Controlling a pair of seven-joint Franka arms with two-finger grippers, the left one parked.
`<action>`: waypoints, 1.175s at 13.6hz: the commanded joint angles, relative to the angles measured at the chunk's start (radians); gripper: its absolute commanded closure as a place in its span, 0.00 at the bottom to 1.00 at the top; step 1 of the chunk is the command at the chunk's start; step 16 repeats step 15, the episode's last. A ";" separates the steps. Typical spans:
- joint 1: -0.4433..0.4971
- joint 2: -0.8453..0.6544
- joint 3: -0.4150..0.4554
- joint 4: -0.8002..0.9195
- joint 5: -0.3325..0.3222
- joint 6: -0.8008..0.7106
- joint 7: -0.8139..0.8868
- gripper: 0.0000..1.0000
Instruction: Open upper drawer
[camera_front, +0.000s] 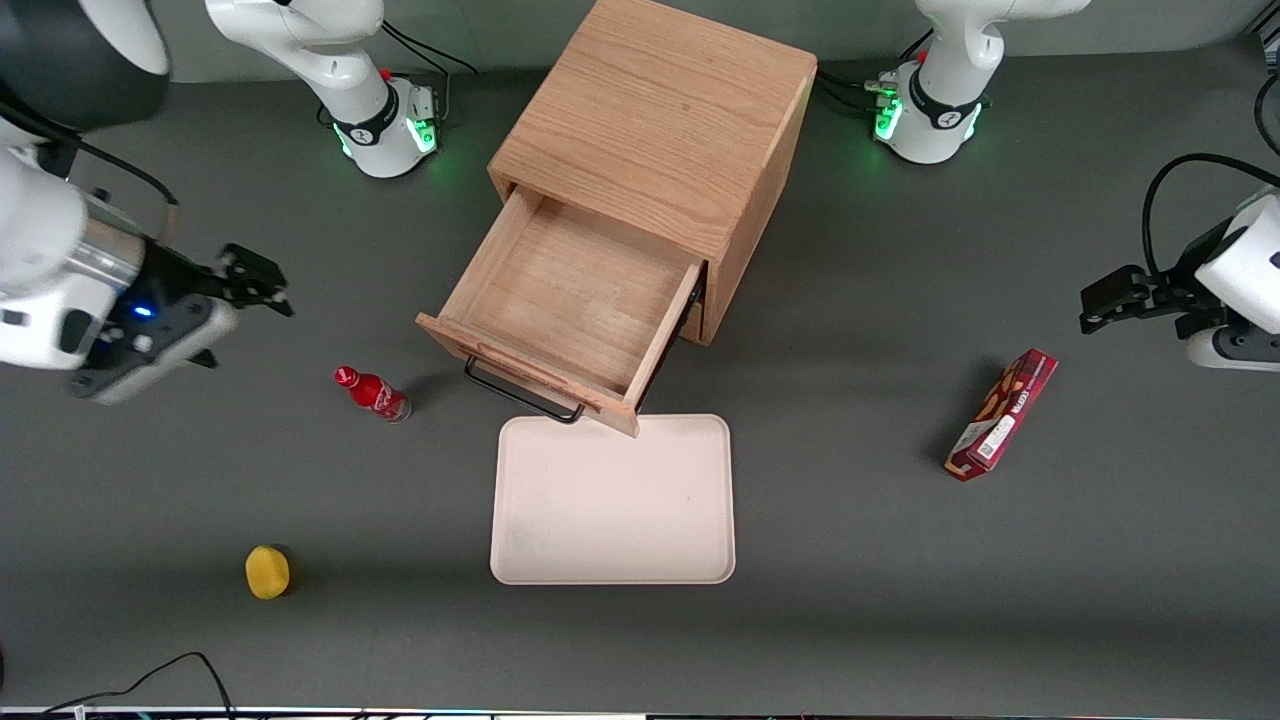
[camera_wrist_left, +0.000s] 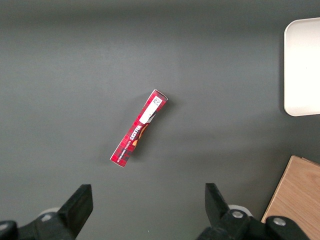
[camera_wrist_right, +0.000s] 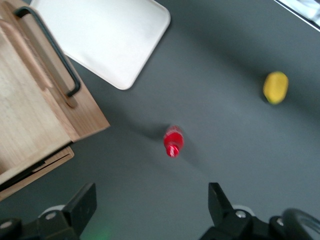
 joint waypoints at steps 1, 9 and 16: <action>-0.086 -0.147 0.013 -0.140 0.035 0.016 0.052 0.01; -0.134 -0.273 0.001 -0.281 0.050 0.014 0.317 0.00; 0.117 -0.239 -0.240 -0.283 0.041 0.004 0.334 0.00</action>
